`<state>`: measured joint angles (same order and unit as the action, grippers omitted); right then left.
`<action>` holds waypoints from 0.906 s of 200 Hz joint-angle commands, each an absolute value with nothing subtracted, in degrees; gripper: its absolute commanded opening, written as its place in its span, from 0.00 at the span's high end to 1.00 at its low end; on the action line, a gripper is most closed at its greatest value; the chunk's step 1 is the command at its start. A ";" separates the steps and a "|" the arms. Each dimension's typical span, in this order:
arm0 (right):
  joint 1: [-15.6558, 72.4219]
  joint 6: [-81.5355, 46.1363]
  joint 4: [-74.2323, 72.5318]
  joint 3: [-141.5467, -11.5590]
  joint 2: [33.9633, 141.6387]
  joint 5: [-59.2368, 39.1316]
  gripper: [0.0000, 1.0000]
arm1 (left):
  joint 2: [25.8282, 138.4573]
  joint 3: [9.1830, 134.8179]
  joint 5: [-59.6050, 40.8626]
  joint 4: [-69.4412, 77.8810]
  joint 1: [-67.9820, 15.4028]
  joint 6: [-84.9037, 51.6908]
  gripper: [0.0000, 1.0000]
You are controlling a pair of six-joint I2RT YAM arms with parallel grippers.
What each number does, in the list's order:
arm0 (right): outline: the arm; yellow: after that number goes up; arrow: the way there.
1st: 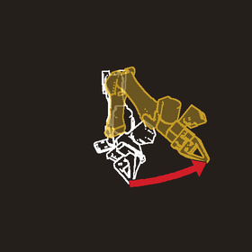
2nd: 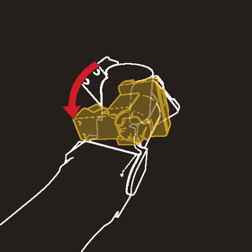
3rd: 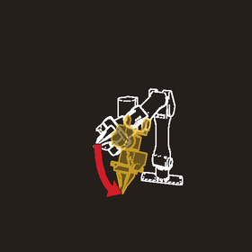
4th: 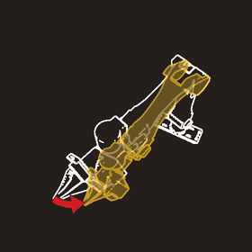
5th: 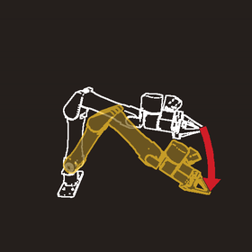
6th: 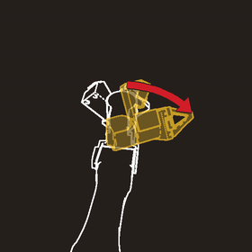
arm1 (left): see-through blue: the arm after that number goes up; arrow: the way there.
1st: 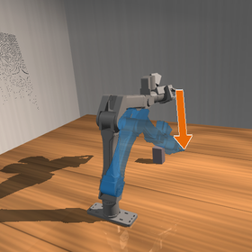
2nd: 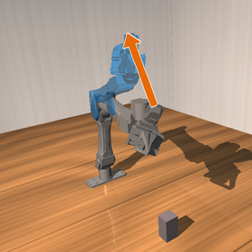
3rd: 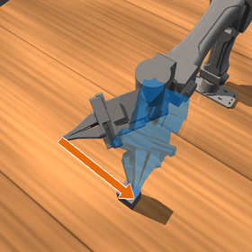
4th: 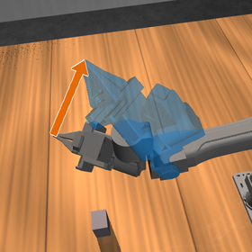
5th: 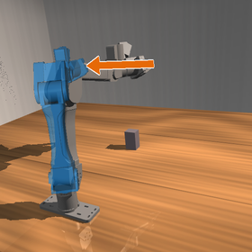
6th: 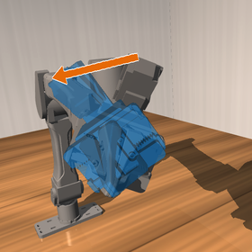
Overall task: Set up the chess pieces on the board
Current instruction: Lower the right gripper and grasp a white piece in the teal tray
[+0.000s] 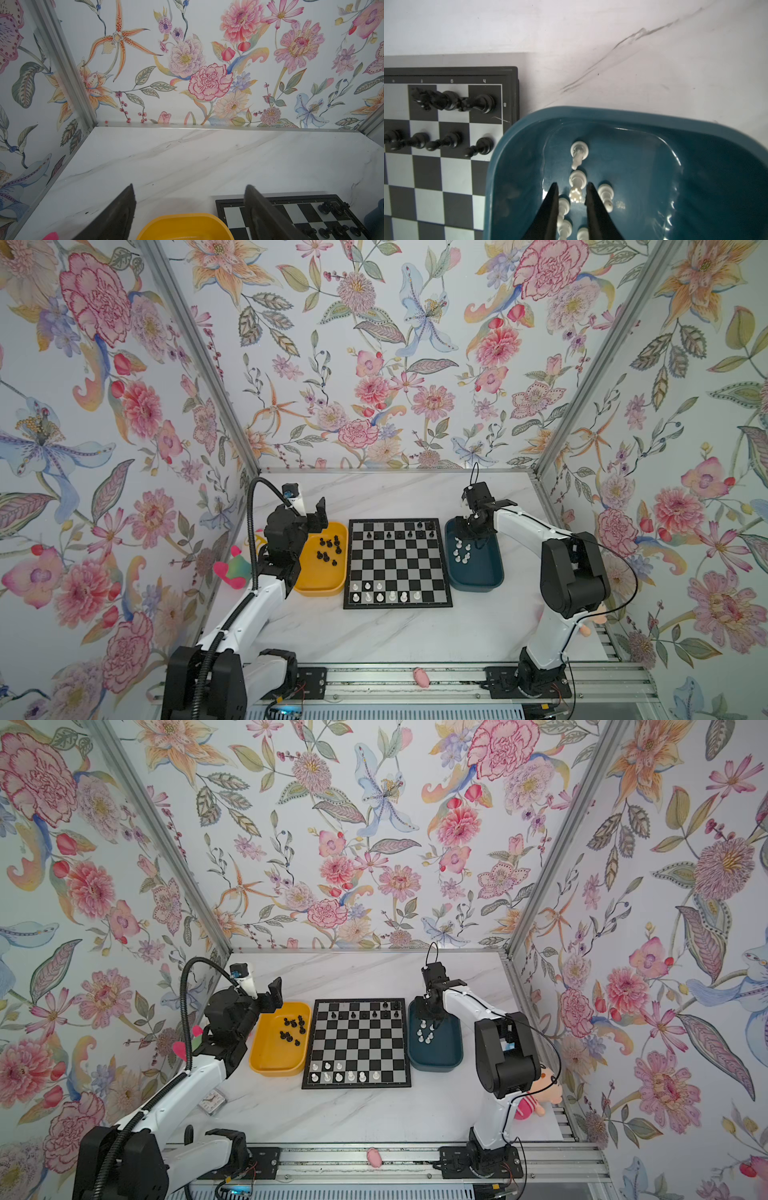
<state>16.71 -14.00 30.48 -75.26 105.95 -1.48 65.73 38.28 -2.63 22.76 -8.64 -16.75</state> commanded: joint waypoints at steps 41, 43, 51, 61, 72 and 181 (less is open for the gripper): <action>16.92 -15.98 31.44 -77.54 108.98 -0.26 0.77 | 66.09 37.71 -3.08 25.04 -8.95 -15.38 0.17; 16.95 -16.04 31.46 -77.52 109.05 -0.26 0.77 | 66.09 37.71 -3.08 25.05 -8.92 -15.31 0.17; 16.94 -16.13 31.36 -77.73 109.32 -0.26 0.77 | 66.09 37.71 -3.14 24.99 -8.94 -15.23 0.17; 16.90 -16.24 31.40 -77.89 109.59 -0.20 0.77 | 66.10 37.71 -3.16 24.98 -8.96 -15.21 0.17; 16.92 -16.34 31.38 -78.06 109.82 -0.10 0.77 | 66.05 37.62 -3.24 25.05 -8.97 -15.12 0.17; 16.80 -16.53 31.14 -79.05 111.78 0.22 0.82 | 65.75 37.46 -3.60 25.32 -8.97 -15.11 0.16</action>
